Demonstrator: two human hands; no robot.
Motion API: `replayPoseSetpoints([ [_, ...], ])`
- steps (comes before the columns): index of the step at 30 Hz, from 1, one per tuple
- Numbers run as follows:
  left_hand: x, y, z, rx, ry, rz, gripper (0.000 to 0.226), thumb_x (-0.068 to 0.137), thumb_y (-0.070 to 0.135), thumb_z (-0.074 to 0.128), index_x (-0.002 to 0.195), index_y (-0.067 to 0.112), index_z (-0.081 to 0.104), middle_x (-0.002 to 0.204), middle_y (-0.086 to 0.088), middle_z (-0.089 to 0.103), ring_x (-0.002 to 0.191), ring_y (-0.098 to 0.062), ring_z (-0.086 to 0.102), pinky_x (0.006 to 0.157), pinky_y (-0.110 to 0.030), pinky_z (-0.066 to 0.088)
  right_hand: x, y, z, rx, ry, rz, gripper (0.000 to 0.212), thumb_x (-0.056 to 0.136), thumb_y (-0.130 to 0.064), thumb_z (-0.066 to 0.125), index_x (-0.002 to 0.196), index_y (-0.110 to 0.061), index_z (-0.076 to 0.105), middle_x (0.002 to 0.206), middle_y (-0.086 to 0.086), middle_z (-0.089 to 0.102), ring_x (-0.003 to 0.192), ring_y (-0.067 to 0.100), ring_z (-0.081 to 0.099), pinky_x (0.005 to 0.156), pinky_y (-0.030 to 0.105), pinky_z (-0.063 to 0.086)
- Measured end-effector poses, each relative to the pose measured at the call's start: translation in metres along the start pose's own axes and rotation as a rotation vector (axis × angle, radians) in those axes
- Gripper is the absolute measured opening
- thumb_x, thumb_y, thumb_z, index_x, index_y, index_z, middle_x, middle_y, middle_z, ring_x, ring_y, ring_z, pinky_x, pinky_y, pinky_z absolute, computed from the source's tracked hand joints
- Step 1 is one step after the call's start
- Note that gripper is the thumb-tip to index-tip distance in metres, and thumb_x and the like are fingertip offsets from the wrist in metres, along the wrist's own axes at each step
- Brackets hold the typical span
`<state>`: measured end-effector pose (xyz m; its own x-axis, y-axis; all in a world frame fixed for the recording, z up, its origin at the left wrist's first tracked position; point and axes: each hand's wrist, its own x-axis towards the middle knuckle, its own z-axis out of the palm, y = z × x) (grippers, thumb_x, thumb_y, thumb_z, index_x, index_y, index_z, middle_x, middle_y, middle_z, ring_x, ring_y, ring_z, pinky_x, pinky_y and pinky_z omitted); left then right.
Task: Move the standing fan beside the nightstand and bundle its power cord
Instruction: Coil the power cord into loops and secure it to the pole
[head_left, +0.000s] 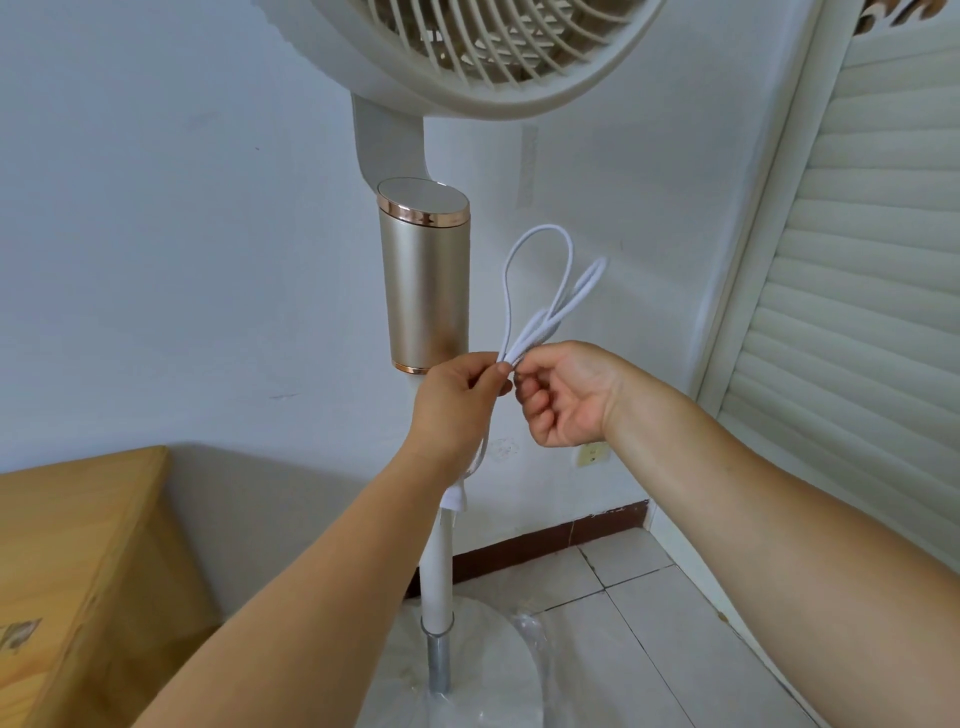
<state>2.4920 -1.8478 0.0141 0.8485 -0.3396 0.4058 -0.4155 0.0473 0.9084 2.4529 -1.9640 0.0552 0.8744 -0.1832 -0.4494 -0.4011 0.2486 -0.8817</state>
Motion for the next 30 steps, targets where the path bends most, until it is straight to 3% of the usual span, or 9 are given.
replayPoseSetpoints([
  [3, 0.003, 0.001, 0.002, -0.007, 0.063, -0.004, 0.021, 0.091, 0.017, 0.052, 0.077, 0.024, 0.066, 0.066, 0.009, 0.061, 0.059, 0.014, 0.055, 0.054, 0.002, 0.038, 0.003, 0.014, -0.002, 0.073, 0.034, -0.221, 0.016, 0.087, -0.014, 0.057, 0.071, -0.013, 0.060, 0.058, -0.003, 0.051, 0.044, 0.006, 0.042, 0.039, 0.015, 0.033],
  [5, 0.004, 0.000, 0.004, -0.017, 0.088, -0.005, 0.020, 0.091, 0.017, 0.052, 0.077, 0.024, 0.065, 0.067, 0.008, 0.061, 0.059, 0.011, 0.056, 0.054, 0.002, 0.039, 0.003, 0.025, -0.003, 0.017, 0.111, -0.440, 0.012, 0.087, -0.015, 0.060, 0.078, -0.013, 0.066, 0.066, -0.001, 0.059, 0.052, 0.008, 0.049, 0.047, 0.018, 0.041],
  [8, 0.004, -0.001, 0.007, -0.010, 0.112, -0.025, 0.019, 0.092, 0.019, 0.051, 0.079, 0.026, 0.064, 0.067, 0.008, 0.061, 0.063, 0.002, 0.057, 0.052, 0.003, 0.038, 0.003, 0.037, -0.006, -0.329, 0.292, -0.725, 0.012, 0.088, -0.018, 0.058, 0.097, -0.018, 0.068, 0.083, -0.004, 0.066, 0.071, 0.009, 0.061, 0.064, 0.020, 0.049],
  [11, 0.005, -0.001, 0.007, -0.028, 0.118, -0.036, 0.019, 0.092, 0.019, 0.051, 0.082, 0.022, 0.067, 0.065, 0.008, 0.062, 0.061, 0.007, 0.058, 0.052, 0.004, 0.037, 0.003, 0.040, -0.007, -0.763, 0.479, -0.995, 0.025, 0.088, -0.019, 0.060, 0.112, -0.015, 0.064, 0.095, -0.001, 0.068, 0.085, 0.011, 0.061, 0.076, 0.019, 0.048],
  [18, 0.006, 0.001, 0.004, -0.058, 0.083, -0.043, 0.028, 0.091, 0.020, 0.052, 0.068, 0.028, 0.065, 0.062, 0.008, 0.061, 0.056, 0.012, 0.055, 0.051, 0.002, 0.038, 0.003, 0.034, -0.007, -1.241, 0.634, -1.297, 0.024, 0.093, -0.023, 0.053, 0.103, -0.005, 0.066, 0.094, 0.013, 0.068, 0.088, 0.028, 0.060, 0.071, 0.036, 0.049],
  [21, 0.006, 0.001, 0.002, -0.059, 0.079, -0.049, 0.028, 0.091, 0.021, 0.052, 0.068, 0.028, 0.065, 0.063, 0.007, 0.061, 0.056, 0.011, 0.055, 0.051, 0.002, 0.039, 0.007, 0.031, -0.006, -1.232, 0.612, -1.287, 0.023, 0.095, -0.022, 0.049, 0.100, -0.005, 0.064, 0.095, 0.010, 0.067, 0.089, 0.025, 0.058, 0.072, 0.035, 0.049],
  [24, 0.005, 0.001, 0.003, -0.065, 0.060, -0.065, 0.023, 0.092, 0.021, 0.051, 0.077, 0.024, 0.068, 0.068, 0.005, 0.063, 0.066, 0.002, 0.058, 0.059, -0.008, 0.044, 0.012, 0.034, -0.001, -1.032, 0.553, -1.188, 0.018, 0.095, -0.018, 0.047, 0.091, -0.008, 0.062, 0.087, 0.002, 0.062, 0.078, 0.015, 0.051, 0.064, 0.021, 0.041],
  [27, 0.003, 0.000, 0.000, -0.040, 0.010, -0.031, 0.025, 0.092, 0.018, 0.049, 0.078, 0.025, 0.068, 0.069, 0.011, 0.064, 0.068, 0.006, 0.058, 0.061, -0.004, 0.043, 0.011, 0.032, 0.005, -0.664, 0.417, -0.887, 0.016, 0.091, -0.015, 0.050, 0.083, -0.010, 0.062, 0.070, -0.007, 0.057, 0.062, 0.008, 0.047, 0.055, 0.018, 0.036],
  [30, 0.000, -0.003, -0.006, 0.010, -0.116, 0.026, 0.024, 0.093, 0.012, 0.048, 0.089, 0.023, 0.069, 0.076, 0.015, 0.065, 0.071, 0.012, 0.057, 0.062, 0.001, 0.039, 0.006, 0.021, 0.006, -0.244, 0.238, -0.519, 0.018, 0.086, -0.007, 0.051, 0.071, -0.008, 0.060, 0.061, 0.000, 0.048, 0.051, 0.010, 0.038, 0.050, 0.020, 0.032],
])
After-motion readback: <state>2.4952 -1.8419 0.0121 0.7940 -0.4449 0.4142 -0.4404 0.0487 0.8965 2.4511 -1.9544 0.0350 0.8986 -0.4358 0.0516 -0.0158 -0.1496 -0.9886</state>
